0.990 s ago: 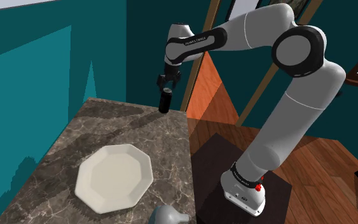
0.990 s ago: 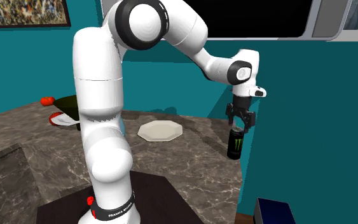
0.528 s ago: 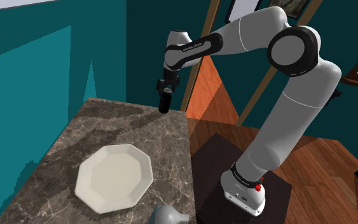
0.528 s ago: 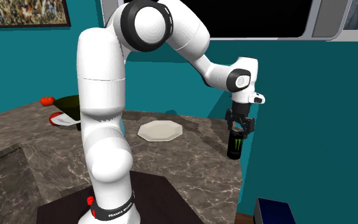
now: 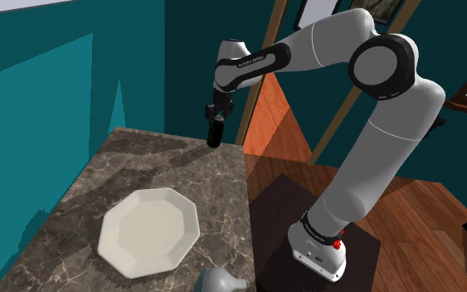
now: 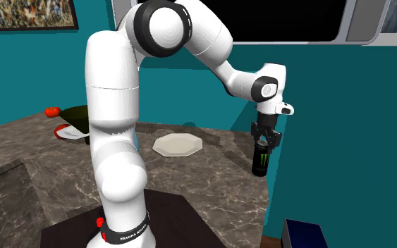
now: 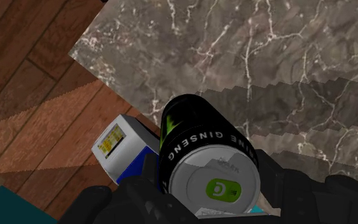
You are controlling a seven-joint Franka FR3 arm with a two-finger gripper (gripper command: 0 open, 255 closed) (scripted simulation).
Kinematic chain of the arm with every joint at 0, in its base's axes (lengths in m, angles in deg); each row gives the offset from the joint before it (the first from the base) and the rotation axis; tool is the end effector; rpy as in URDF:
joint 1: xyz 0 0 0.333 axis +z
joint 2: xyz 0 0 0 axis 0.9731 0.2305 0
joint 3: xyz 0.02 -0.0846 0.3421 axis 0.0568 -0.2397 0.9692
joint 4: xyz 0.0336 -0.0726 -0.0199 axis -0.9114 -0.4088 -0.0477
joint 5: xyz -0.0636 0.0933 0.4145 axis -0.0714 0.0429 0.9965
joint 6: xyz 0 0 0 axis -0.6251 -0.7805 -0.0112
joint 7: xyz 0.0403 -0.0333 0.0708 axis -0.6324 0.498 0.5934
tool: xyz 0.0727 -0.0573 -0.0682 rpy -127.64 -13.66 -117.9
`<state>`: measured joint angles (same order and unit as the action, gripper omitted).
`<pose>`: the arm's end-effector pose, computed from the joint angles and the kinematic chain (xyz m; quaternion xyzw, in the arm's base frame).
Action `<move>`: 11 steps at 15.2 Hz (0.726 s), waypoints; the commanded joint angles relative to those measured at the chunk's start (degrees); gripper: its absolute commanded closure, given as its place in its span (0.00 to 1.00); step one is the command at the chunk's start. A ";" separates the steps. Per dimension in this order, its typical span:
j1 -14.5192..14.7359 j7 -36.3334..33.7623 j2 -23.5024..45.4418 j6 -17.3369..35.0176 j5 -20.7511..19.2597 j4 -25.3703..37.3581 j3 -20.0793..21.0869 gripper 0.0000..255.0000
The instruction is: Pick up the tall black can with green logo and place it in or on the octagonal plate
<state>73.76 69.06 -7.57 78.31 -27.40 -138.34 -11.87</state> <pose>0.5960 -0.0378 0.3705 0.9983 -0.0574 0.0006 0.0020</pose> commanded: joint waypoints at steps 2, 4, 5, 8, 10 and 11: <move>0.00 -0.01 0.07 0.00 0.00 0.00 0.00 1.00; -0.01 0.00 0.08 0.03 0.00 -0.02 -0.01 1.00; -0.01 0.00 0.06 0.02 0.00 -0.03 -0.01 1.00; 0.00 -0.01 -0.35 -0.72 -0.01 0.29 0.00 1.00; 0.00 -0.01 -1.09 -2.16 -0.02 1.00 0.00 1.00; 0.00 -0.01 -1.45 -2.89 -0.02 1.37 0.00 1.00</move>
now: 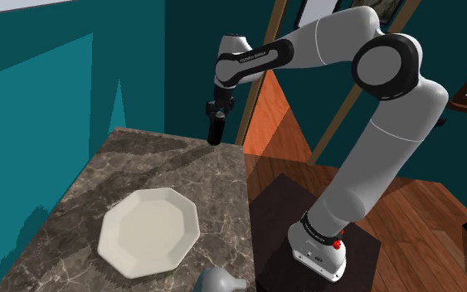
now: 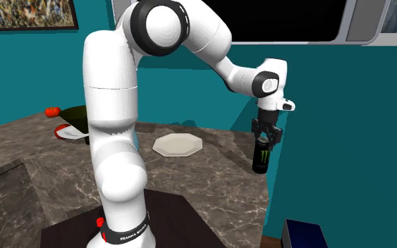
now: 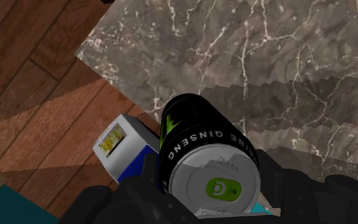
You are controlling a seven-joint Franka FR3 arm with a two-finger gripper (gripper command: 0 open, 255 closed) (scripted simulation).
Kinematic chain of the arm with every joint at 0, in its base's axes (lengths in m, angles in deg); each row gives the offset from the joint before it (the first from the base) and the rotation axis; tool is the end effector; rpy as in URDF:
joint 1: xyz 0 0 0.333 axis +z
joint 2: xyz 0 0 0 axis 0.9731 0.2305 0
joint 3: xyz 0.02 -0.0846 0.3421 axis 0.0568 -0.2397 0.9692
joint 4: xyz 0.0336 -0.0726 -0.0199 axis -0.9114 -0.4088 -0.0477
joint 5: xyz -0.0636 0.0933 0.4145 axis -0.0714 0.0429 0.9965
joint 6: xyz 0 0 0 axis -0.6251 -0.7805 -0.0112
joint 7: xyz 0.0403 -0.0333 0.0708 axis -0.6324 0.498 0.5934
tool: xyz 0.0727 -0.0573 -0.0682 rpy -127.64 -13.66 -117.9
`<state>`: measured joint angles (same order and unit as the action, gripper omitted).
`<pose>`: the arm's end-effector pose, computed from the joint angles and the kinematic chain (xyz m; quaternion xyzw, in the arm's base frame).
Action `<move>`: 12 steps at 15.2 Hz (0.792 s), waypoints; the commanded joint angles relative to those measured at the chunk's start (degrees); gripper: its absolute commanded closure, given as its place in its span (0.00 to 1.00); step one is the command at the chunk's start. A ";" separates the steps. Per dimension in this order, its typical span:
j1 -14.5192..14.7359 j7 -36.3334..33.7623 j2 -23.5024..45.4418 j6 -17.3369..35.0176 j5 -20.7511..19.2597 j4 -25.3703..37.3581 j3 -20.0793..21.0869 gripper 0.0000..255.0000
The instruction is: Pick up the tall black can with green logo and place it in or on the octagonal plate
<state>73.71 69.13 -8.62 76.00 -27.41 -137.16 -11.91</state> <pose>0.5965 -0.0388 0.3877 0.9983 -0.0576 -0.0001 0.0021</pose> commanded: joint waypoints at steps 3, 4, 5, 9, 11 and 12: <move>0.05 -0.08 -1.39 -2.75 -0.02 1.37 0.04 1.00; 0.05 -0.08 -1.71 -3.48 -0.02 1.79 0.04 1.00; 0.05 -0.08 -2.01 -4.21 -0.02 2.22 0.04 1.00; 0.06 -0.08 -3.09 -7.14 -0.03 4.07 0.04 1.00; 0.06 -0.08 -3.57 -8.62 -0.03 5.07 0.04 1.00; 0.06 -0.08 -3.79 -9.36 -0.04 5.58 0.04 1.00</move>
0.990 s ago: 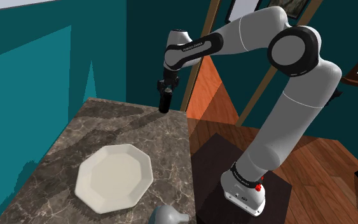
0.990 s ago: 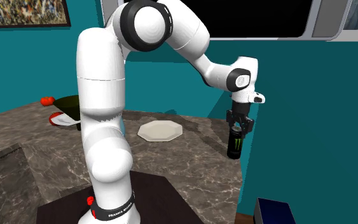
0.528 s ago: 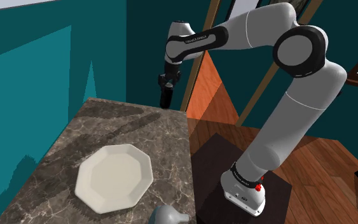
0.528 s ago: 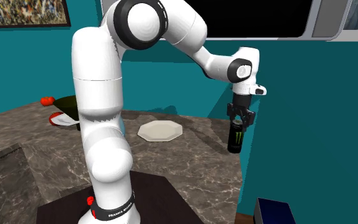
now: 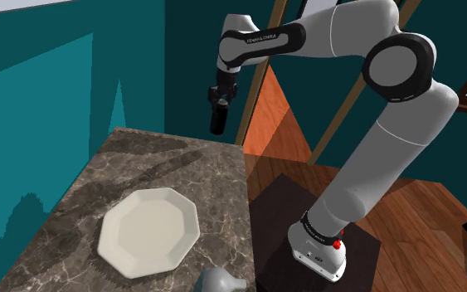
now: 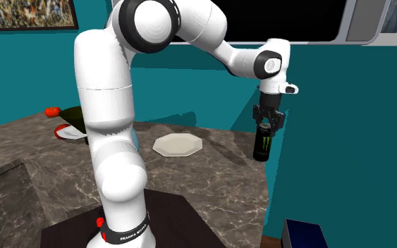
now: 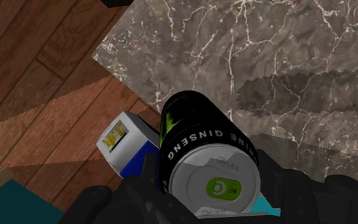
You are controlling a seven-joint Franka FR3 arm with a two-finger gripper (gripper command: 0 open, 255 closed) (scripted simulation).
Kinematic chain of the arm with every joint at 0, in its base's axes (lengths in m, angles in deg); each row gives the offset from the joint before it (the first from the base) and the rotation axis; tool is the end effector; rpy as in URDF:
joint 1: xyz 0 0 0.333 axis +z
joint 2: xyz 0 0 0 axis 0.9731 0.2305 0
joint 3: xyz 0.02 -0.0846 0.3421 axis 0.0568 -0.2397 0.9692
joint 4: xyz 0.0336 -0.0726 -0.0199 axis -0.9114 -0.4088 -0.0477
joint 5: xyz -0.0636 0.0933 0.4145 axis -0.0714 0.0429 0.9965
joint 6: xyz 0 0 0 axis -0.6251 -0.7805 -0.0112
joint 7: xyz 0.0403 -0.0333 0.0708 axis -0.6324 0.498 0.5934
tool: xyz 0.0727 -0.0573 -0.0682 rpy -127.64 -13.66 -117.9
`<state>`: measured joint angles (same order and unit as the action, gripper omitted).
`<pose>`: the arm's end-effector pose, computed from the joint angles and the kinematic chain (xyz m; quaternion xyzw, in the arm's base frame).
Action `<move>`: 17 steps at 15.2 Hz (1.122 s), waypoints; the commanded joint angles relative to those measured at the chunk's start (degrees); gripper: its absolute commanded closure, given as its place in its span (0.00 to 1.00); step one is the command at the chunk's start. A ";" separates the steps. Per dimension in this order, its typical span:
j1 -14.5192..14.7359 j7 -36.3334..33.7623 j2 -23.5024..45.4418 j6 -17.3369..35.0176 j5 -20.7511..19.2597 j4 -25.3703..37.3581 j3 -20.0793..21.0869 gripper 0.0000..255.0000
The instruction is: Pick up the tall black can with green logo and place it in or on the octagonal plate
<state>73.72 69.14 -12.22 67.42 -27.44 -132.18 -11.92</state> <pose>0.5962 -0.0389 0.4550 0.9983 -0.0577 -0.0001 0.0020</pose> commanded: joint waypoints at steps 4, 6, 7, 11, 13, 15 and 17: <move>1.96 -3.84 -3.00 -0.93 -0.01 -2.07 1.89 1.00; 3.22 -6.37 -4.62 -1.08 0.10 -3.55 3.21 1.00; 3.84 -7.64 -5.36 -1.18 0.18 -4.19 3.89 1.00; 6.35 -12.80 -7.82 -1.74 0.65 -6.09 6.76 1.00; 7.61 -15.42 -8.74 -2.09 0.94 -6.64 8.27 1.00; 8.87 -18.07 -9.45 -2.48 1.26 -6.94 9.80 1.00; 10.12 -20.75 -9.93 -2.89 1.57 -6.97 11.37 1.00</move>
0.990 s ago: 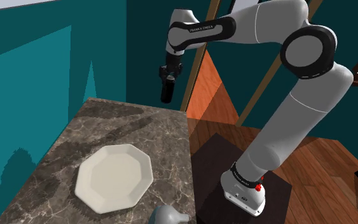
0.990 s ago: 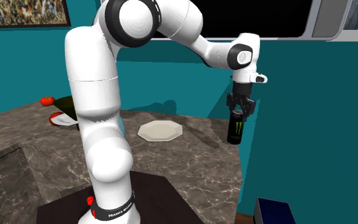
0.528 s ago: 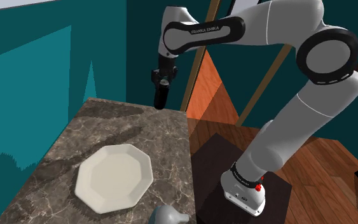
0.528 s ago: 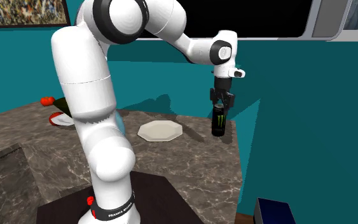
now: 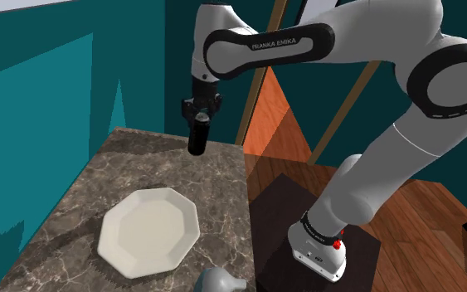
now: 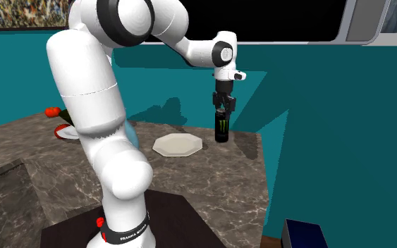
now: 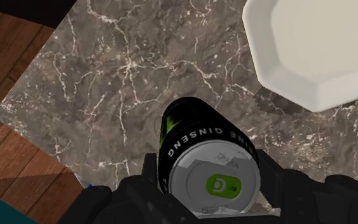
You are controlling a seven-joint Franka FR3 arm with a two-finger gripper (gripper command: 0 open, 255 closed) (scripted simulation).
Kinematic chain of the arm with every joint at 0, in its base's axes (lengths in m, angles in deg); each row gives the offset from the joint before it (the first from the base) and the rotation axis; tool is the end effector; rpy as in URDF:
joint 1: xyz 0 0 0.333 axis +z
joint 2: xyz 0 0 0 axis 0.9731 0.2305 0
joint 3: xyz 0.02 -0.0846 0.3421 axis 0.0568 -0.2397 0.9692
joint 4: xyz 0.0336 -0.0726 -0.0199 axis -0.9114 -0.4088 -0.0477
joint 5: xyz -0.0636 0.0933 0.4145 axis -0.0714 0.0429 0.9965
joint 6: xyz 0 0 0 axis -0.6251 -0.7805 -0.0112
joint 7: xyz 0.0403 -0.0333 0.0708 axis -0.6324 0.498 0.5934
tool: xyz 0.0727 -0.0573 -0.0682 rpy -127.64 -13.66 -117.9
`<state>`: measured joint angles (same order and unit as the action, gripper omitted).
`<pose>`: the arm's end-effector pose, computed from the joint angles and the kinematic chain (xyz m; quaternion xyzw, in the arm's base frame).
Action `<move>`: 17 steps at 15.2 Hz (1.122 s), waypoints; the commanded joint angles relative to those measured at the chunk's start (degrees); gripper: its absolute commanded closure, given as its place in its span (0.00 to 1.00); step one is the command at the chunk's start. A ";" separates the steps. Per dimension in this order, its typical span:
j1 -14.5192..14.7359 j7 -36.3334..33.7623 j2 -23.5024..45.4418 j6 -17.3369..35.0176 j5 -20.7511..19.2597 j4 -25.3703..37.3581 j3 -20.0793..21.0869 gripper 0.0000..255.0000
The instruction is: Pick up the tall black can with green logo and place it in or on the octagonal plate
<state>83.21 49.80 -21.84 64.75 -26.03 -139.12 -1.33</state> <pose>0.5197 0.1568 0.4843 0.9984 -0.0570 -0.0003 0.0020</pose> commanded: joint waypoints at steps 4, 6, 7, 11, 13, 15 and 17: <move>3.12 -6.86 -0.58 -1.13 0.69 0.67 3.96 1.00; 4.34 -9.64 -0.36 -1.62 0.86 1.42 5.58 1.00; 4.96 -11.05 -0.17 -1.87 0.92 1.88 6.38 1.00; 7.38 -16.80 1.24 -2.95 0.86 4.40 9.62 1.00; 8.59 -19.74 2.33 -3.53 0.63 6.06 11.23 1.00; 9.82 -22.74 3.66 -4.17 0.23 7.97 12.81 1.00; 11.08 -25.79 5.26 -4.86 -0.36 10.16 14.36 1.00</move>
<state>93.52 25.85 -17.02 60.22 -26.24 -129.72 12.11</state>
